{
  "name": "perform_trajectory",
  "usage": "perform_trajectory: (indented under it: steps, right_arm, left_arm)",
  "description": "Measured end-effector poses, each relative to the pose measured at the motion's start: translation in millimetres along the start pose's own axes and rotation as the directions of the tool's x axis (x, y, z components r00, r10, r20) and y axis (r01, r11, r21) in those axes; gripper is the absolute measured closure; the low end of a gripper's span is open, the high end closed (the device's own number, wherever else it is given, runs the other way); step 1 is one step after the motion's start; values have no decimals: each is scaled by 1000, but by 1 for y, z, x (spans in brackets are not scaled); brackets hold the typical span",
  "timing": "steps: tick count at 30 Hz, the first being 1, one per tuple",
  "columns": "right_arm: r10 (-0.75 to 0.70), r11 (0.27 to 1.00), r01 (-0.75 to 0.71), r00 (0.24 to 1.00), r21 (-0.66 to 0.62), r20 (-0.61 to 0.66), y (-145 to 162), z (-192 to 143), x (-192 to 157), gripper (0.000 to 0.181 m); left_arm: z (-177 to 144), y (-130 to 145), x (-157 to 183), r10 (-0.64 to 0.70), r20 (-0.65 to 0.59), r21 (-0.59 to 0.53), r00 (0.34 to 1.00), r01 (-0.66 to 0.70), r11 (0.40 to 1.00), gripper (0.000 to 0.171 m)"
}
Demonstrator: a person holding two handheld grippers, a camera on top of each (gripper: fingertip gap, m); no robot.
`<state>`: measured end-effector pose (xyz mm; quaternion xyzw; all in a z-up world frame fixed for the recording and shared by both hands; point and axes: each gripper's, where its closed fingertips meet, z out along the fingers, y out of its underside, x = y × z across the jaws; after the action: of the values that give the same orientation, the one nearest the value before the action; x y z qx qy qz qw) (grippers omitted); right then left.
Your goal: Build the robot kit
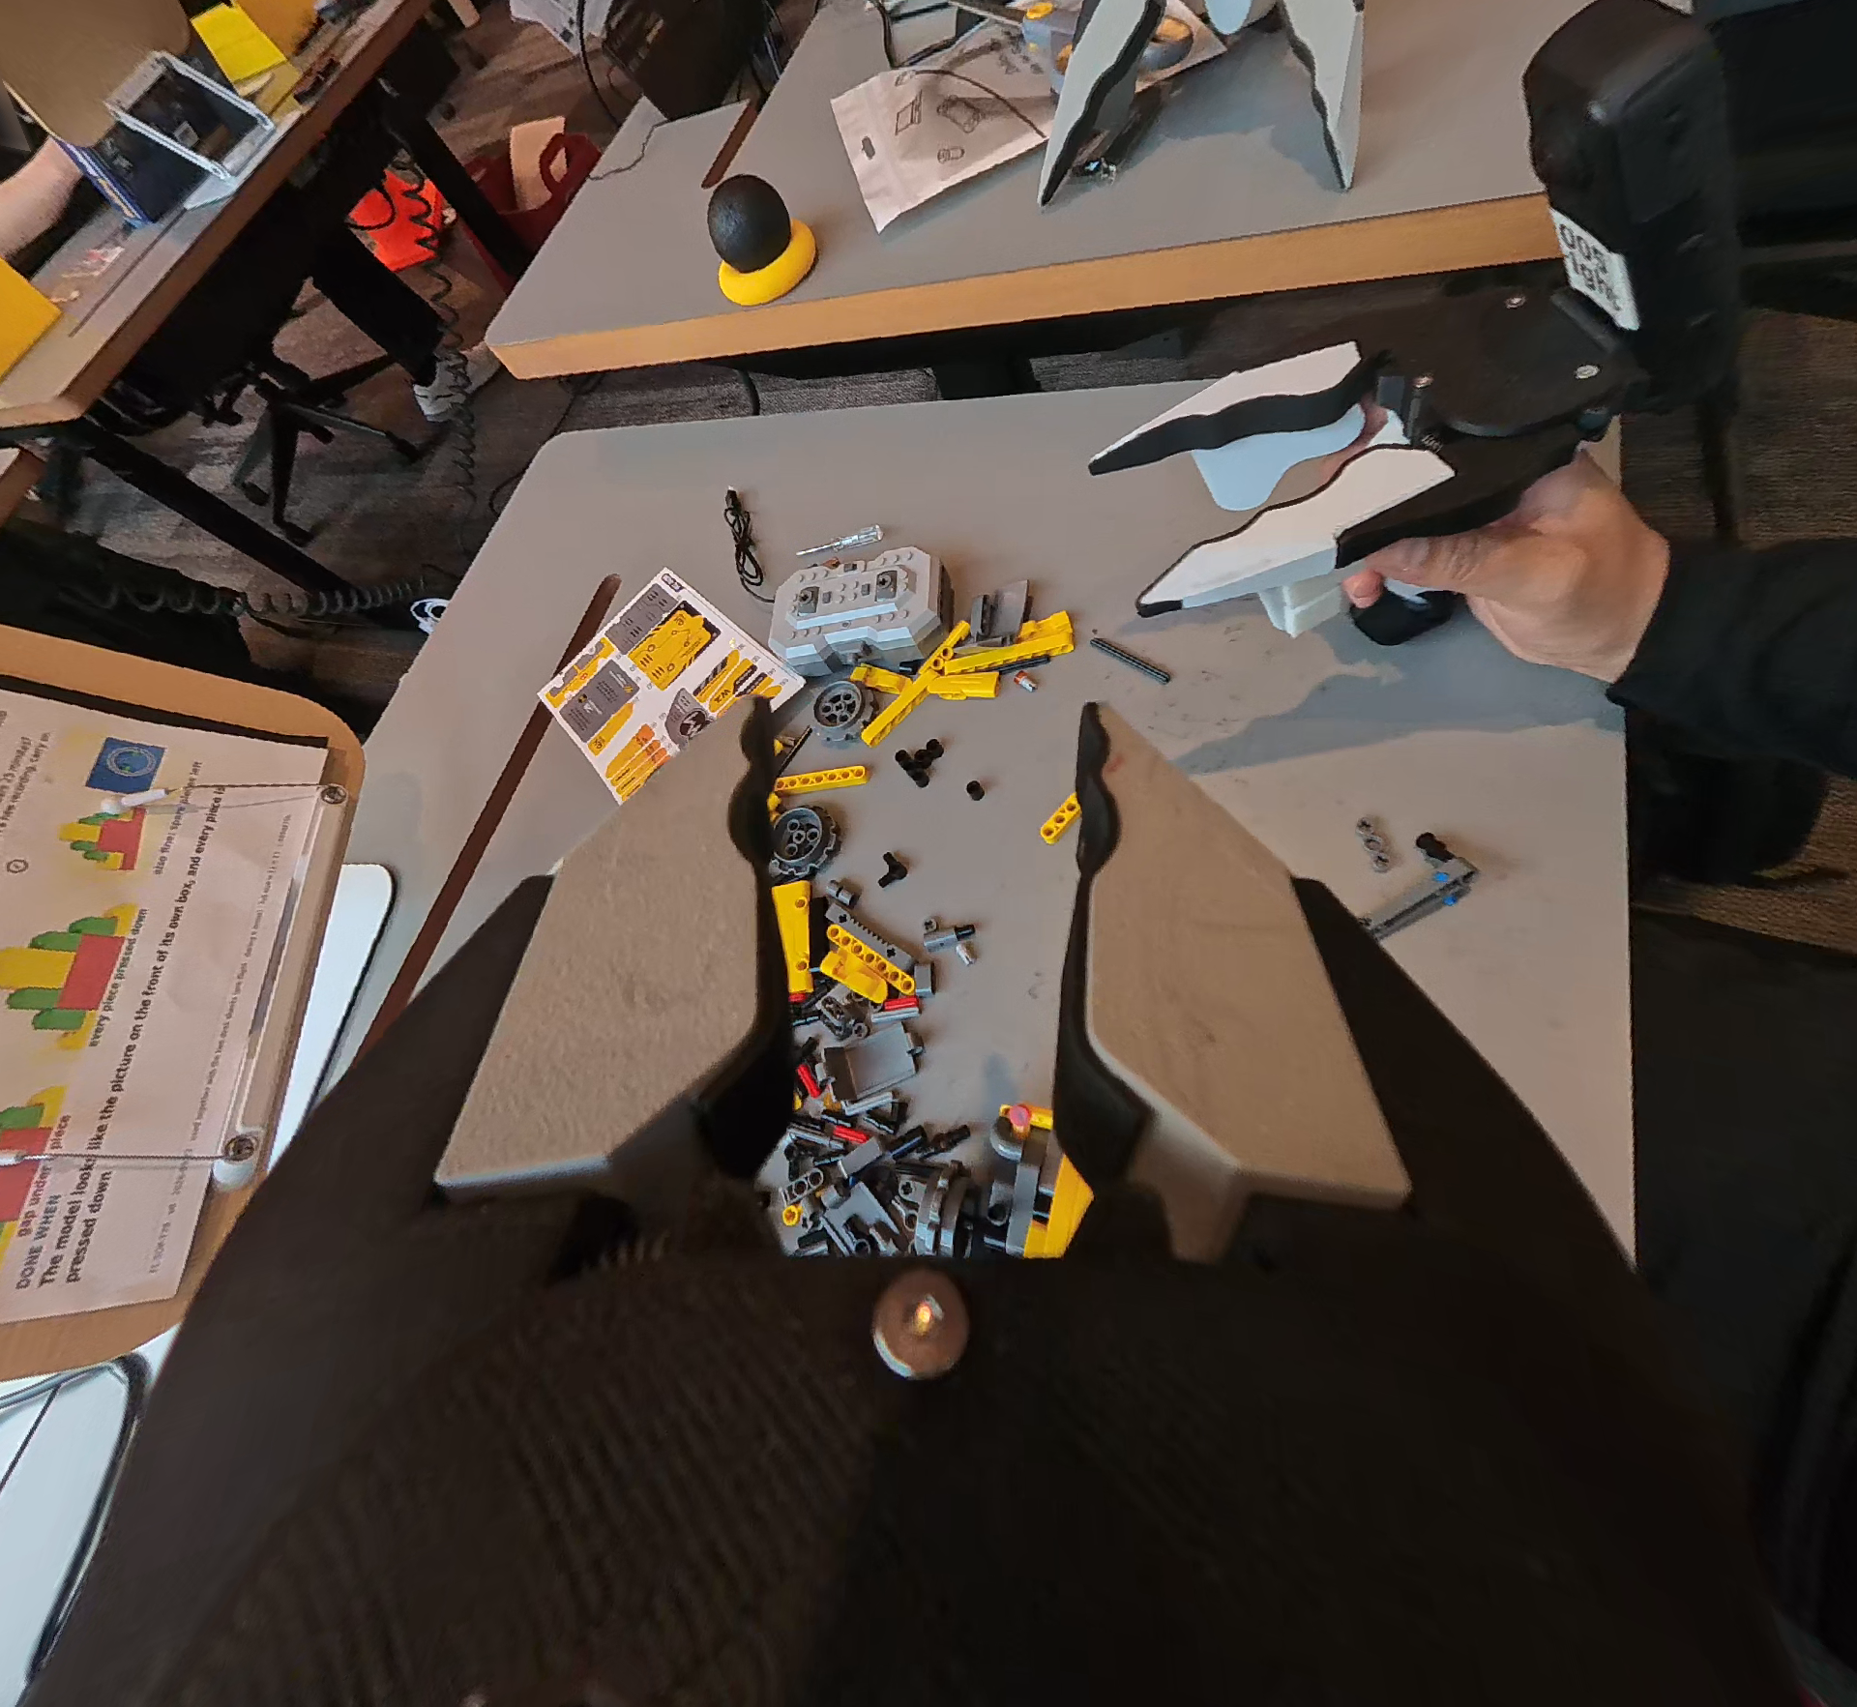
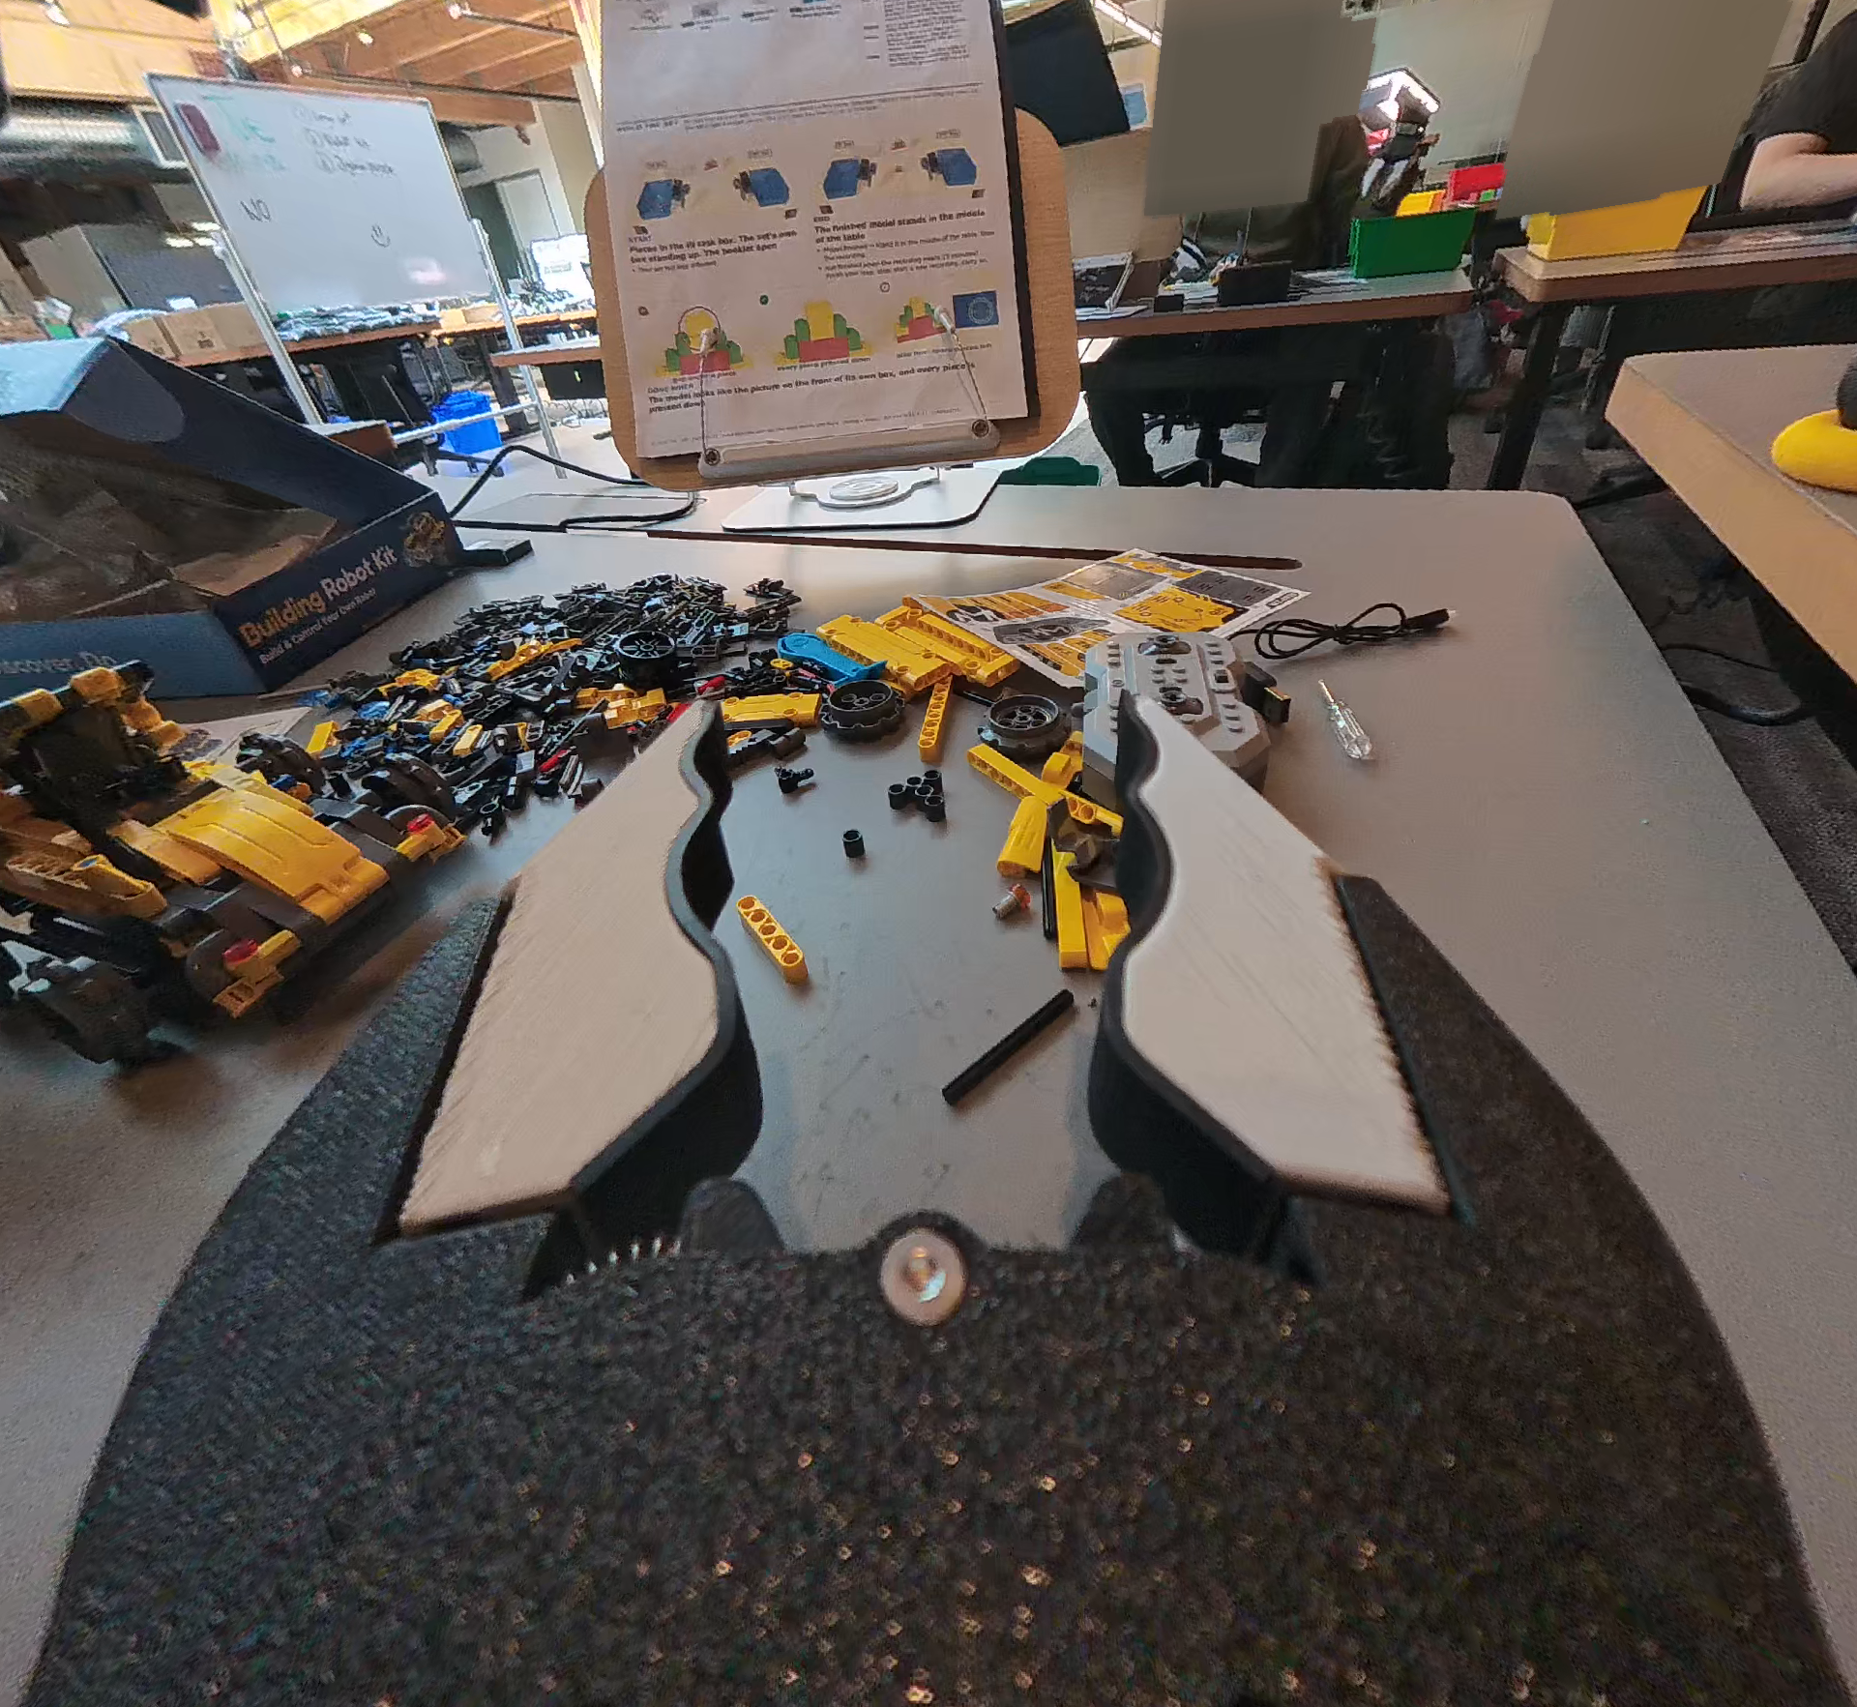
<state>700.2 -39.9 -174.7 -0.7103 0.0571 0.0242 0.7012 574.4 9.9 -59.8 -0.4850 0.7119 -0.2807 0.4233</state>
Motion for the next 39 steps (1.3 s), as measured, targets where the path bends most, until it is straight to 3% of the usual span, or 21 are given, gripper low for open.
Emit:
perform_trajectory:
  steps: [39]
  right_arm:
    - [8, 1000, -8, 1000, -8, -4, 1, 1, 1, 112]
  left_arm:
    - [5, 4, 5, 29, -11, -28, 1000, -30, 999, 119]
